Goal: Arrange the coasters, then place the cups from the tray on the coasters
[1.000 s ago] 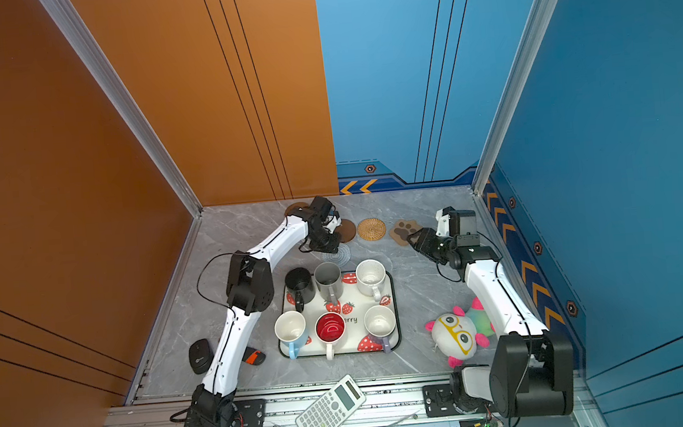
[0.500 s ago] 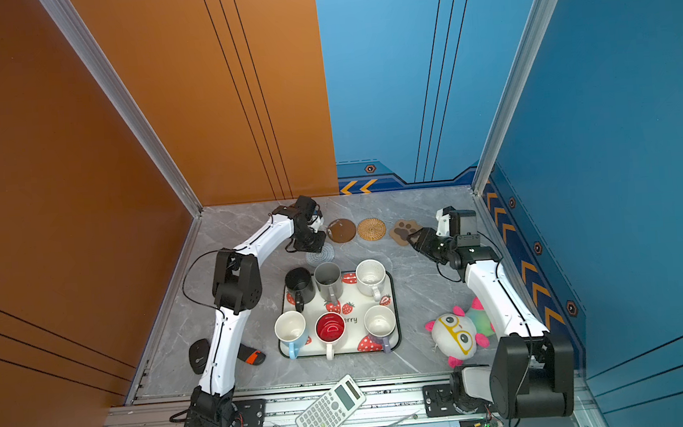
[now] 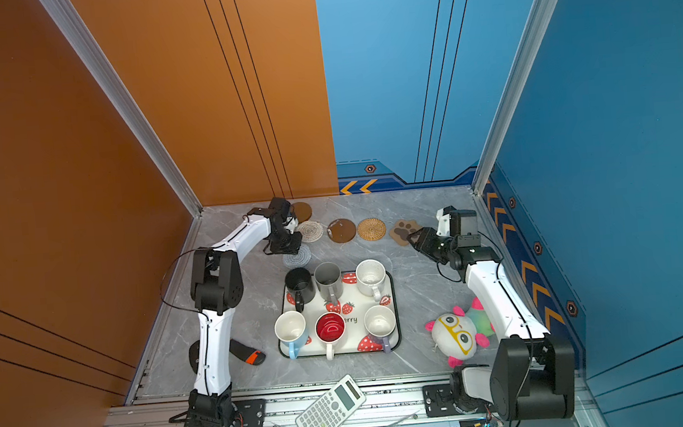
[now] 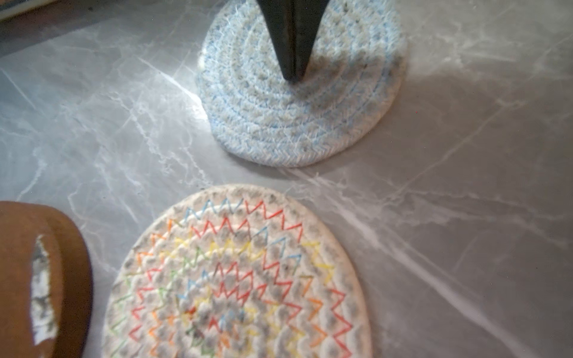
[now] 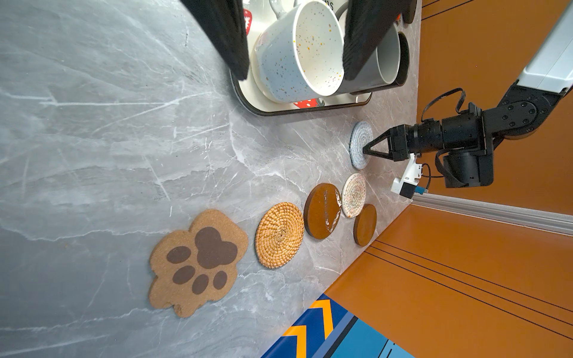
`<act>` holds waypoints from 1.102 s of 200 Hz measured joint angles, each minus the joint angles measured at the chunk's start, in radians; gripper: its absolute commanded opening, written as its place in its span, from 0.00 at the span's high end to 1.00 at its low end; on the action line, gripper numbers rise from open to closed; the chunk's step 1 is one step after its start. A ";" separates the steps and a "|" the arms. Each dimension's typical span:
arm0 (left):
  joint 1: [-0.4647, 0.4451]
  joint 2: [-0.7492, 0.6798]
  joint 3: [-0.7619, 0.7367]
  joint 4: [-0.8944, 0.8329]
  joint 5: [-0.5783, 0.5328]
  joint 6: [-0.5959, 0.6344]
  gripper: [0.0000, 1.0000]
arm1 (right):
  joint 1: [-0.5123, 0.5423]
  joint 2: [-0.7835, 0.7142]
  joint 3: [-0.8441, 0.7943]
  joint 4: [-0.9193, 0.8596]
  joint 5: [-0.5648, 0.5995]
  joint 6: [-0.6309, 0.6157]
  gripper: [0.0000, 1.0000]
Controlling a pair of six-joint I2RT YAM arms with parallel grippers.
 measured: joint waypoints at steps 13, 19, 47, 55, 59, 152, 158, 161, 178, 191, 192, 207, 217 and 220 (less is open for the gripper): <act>0.011 -0.002 -0.004 0.003 0.005 -0.002 0.97 | 0.000 0.000 0.000 0.000 0.000 0.000 0.52; 0.018 -0.002 -0.004 0.004 0.007 -0.005 0.97 | 0.000 0.000 0.000 0.000 0.000 0.000 0.52; 0.056 -0.002 0.000 0.006 0.013 -0.028 0.98 | 0.000 -0.001 0.000 0.000 0.000 0.000 0.52; 0.064 0.000 0.004 0.006 0.011 -0.038 0.97 | 0.000 -0.003 0.000 0.000 0.000 0.001 0.52; 0.069 0.001 0.007 0.005 0.009 -0.043 0.97 | 0.000 -0.004 0.000 0.000 0.000 0.001 0.52; 0.086 0.114 0.203 -0.024 -0.016 -0.159 0.96 | -0.004 -0.042 0.000 -0.005 0.002 0.003 0.52; 0.087 0.119 0.212 -0.023 -0.019 -0.167 0.96 | -0.006 -0.046 0.000 -0.005 0.005 0.003 0.52; 0.087 0.122 0.217 -0.023 -0.020 -0.170 0.96 | -0.006 -0.047 0.000 -0.005 0.005 0.003 0.52; 0.090 0.132 0.237 -0.023 -0.029 -0.185 0.95 | -0.007 -0.055 0.000 -0.010 0.009 0.003 0.52; 0.091 0.140 0.248 -0.024 -0.040 -0.197 0.95 | -0.007 -0.057 0.000 -0.014 0.010 0.003 0.52; 0.091 0.140 0.249 -0.024 -0.040 -0.198 0.95 | -0.007 -0.057 0.000 -0.014 0.010 0.003 0.52; 0.092 0.148 0.263 -0.024 -0.049 -0.204 0.95 | -0.007 -0.058 0.000 -0.021 0.015 0.003 0.52; 0.092 0.153 0.272 -0.024 -0.055 -0.211 0.95 | -0.007 -0.058 0.000 -0.023 0.019 0.003 0.52; 0.092 0.154 0.275 -0.024 -0.056 -0.210 0.95 | -0.007 -0.058 0.000 -0.024 0.019 0.003 0.52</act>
